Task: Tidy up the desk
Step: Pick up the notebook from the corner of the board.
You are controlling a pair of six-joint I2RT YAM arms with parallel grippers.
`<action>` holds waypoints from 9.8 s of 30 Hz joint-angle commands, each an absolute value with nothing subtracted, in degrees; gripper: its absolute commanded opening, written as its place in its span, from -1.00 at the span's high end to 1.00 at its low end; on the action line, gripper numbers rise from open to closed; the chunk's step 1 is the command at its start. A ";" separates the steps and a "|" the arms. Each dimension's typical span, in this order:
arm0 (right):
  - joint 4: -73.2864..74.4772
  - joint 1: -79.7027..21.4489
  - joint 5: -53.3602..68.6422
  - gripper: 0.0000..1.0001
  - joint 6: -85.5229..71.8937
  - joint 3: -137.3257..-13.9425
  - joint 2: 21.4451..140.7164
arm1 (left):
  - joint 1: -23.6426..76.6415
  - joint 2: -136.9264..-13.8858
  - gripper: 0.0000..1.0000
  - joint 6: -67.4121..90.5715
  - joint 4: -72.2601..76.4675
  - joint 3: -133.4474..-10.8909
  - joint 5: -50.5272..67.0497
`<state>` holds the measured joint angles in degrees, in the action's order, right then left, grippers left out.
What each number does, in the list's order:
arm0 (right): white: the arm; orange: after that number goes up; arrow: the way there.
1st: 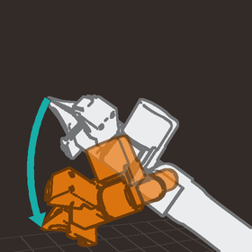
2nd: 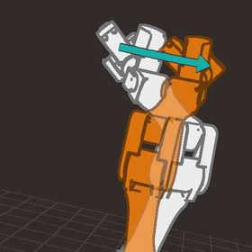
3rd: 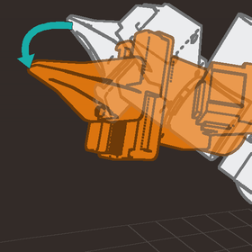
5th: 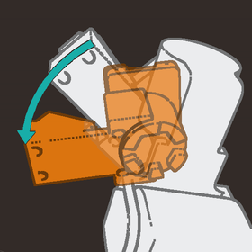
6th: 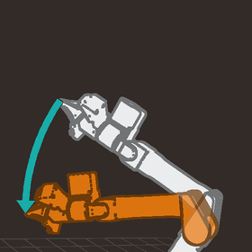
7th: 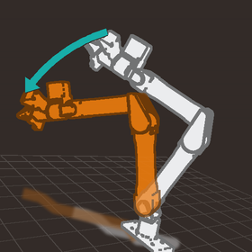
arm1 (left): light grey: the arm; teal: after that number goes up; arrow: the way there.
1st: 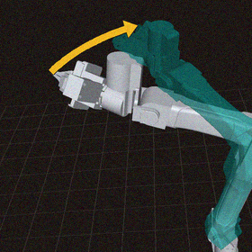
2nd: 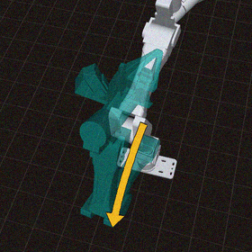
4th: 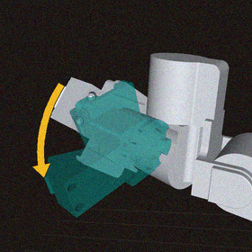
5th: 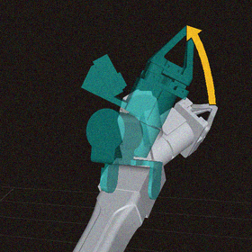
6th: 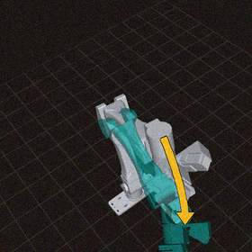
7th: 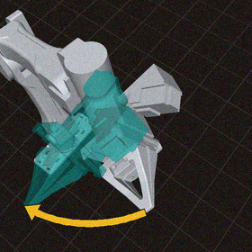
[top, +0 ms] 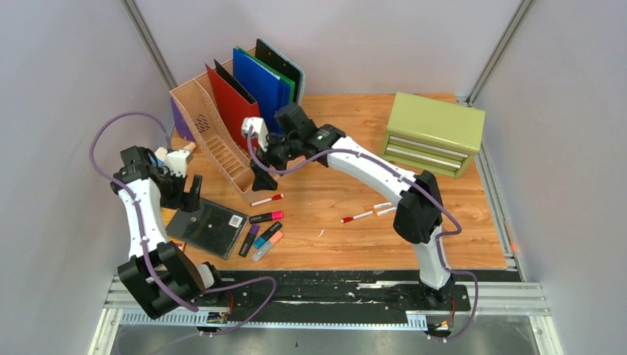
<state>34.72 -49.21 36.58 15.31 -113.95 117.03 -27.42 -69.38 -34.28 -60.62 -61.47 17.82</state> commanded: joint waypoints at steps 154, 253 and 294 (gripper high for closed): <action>29.29 -59.06 54.15 -0.42 -0.85 -141.91 153.57 | -53.18 -63.54 -0.83 -56.64 -31.75 -27.51 34.45; 27.21 -60.63 41.79 -0.58 -5.62 -137.25 151.64 | -55.10 -56.76 -1.00 -85.96 -70.04 -40.77 28.75; 26.13 -61.01 43.13 -0.68 -8.11 -142.16 156.46 | -55.90 -74.03 -1.00 -83.59 -64.36 -39.04 23.25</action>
<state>27.18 -60.31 42.89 -6.85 -139.48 155.15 -55.31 -75.24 -83.90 -65.52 -38.48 19.84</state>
